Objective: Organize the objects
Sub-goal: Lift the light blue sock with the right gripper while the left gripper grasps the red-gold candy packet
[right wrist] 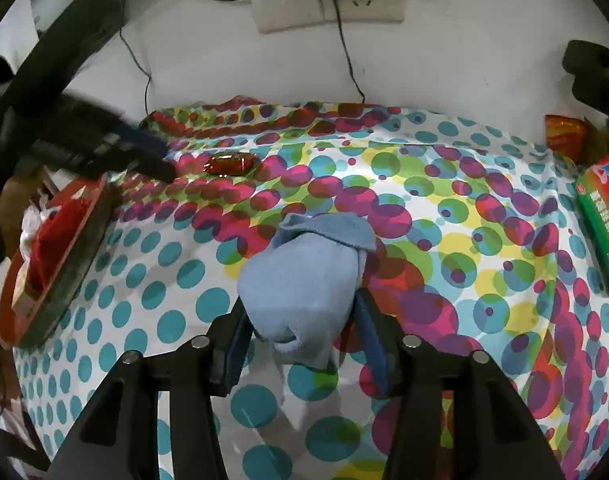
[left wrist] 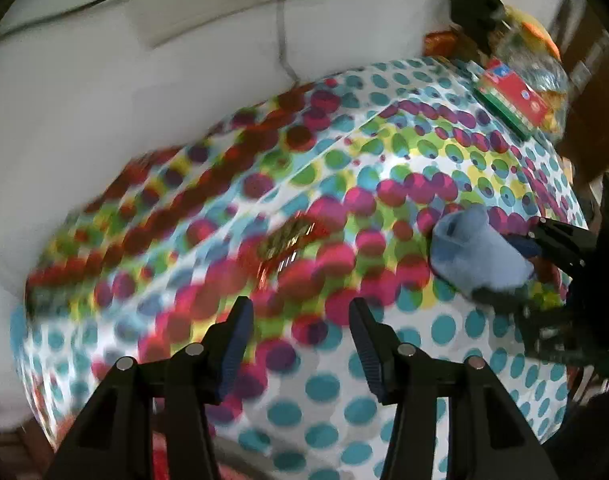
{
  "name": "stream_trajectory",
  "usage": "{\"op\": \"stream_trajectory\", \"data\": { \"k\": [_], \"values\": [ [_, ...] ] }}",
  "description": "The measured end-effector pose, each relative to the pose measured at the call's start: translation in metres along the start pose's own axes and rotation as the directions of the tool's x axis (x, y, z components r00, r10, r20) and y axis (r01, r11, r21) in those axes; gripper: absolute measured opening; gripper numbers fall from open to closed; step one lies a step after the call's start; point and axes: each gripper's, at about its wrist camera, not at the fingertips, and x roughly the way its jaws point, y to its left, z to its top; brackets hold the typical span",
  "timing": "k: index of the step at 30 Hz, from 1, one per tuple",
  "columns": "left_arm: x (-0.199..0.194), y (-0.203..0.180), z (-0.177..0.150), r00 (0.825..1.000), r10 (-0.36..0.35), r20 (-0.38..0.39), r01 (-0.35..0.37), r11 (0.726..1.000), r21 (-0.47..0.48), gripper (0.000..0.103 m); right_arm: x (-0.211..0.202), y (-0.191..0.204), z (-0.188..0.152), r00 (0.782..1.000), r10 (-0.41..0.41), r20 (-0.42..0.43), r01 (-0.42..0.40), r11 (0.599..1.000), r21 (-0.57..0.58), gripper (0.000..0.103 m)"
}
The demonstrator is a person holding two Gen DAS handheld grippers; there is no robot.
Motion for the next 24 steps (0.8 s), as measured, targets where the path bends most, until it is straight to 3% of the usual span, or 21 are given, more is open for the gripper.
{"op": "stream_trajectory", "data": {
  "k": [5, 12, 19, 22, 24],
  "values": [
    [0.025, -0.009, 0.026, 0.999, 0.037, -0.039, -0.032, 0.991, 0.127, 0.051, 0.0, -0.006, 0.0, 0.999, 0.042, 0.007, -0.042, 0.999, 0.028, 0.053],
    [0.055, -0.005, 0.04, 0.992, 0.09, -0.085, -0.077, 0.986, 0.15, 0.051, -0.001, -0.006, 0.0, 0.998, 0.062, 0.008, -0.063, 0.998, 0.031, 0.057],
    [0.055, 0.0, 0.035, 0.997, 0.056, -0.058, -0.051, 0.996, 0.079, 0.051, -0.001, -0.006, 0.001, 0.998, 0.061, 0.007, -0.061, 0.998, 0.029, 0.057],
    [0.054, 0.005, 0.027, 0.998, 0.035, -0.057, -0.036, 0.999, -0.011, 0.047, -0.001, -0.004, 0.001, 0.998, 0.061, 0.005, -0.061, 0.998, 0.021, 0.06],
    [0.052, 0.006, 0.021, 0.998, 0.012, -0.054, -0.015, 0.998, -0.059, 0.028, 0.0, -0.002, 0.001, 0.998, 0.056, 0.003, -0.056, 0.998, 0.013, 0.061]
  ]
}}
